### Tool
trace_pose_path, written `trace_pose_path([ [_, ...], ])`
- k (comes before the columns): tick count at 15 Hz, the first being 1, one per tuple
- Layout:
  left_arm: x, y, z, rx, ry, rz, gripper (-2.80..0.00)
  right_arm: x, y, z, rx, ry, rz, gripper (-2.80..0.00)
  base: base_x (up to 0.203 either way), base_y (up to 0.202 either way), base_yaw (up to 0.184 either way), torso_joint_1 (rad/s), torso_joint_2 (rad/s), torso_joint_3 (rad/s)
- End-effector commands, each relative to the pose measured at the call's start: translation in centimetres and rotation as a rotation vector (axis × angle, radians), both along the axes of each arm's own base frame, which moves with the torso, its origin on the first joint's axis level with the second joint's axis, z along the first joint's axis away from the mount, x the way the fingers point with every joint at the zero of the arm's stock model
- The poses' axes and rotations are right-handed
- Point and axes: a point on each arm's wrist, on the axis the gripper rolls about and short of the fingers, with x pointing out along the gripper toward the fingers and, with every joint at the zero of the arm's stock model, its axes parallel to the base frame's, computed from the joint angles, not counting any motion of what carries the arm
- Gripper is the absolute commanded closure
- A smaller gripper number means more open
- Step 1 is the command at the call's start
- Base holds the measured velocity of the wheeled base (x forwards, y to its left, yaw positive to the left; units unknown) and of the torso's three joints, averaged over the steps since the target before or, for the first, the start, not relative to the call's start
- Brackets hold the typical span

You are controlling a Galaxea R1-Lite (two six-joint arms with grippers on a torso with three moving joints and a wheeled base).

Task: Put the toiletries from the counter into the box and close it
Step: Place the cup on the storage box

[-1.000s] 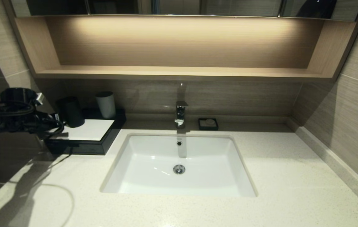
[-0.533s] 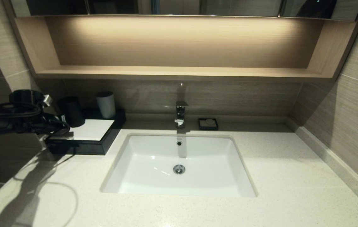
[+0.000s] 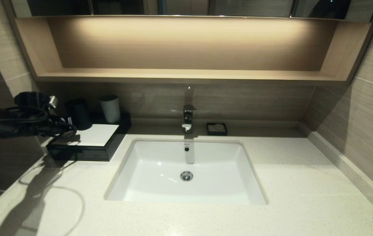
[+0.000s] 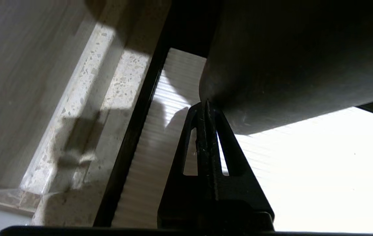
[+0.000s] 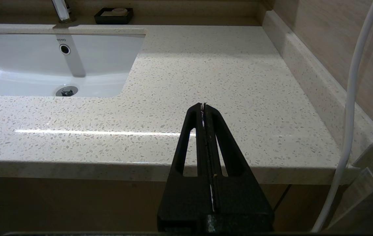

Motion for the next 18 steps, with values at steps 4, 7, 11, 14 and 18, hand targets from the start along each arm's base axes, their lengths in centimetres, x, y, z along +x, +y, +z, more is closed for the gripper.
trace_pose_path([
  [4, 0.5, 0.2, -0.6, -0.004, -0.002, 0.002, 0.0, 0.0, 0.0, 0.0, 0.0, 0.0, 0.0, 0.0, 0.0, 0.0, 0.0, 0.0, 0.0, 0.0],
  [7, 0.7, -0.2, -0.9, -0.007, 0.001, -0.006, 0.0, 0.0, 0.0, 0.0, 0.0, 0.0, 0.0, 0.0, 0.0, 0.0, 0.0, 0.0, 0.0, 0.0],
  [11, 0.8, -0.7, -0.3, -0.017, -0.019, -0.007, 0.0, 0.0, 0.0, 0.0, 0.0, 0.0, 0.0, 0.0, 0.0, 0.0, 0.0, 0.0, 0.0, 0.0],
  [14, 0.6, -0.8, 0.4, -0.014, -0.036, -0.007, 0.0, 0.0, 0.0, 0.0, 0.0, 0.001, 0.0, 0.0, 0.0, 0.0, 0.0, 0.0, 0.0, 0.0],
  [18, 0.3, -0.9, 0.7, -0.015, -0.037, -0.007, 0.0, 0.0, 0.0, 0.0, 0.0, 0.001, 0.0, 0.0, 0.0, 0.0, 0.0, 0.0, 0.0, 0.0],
])
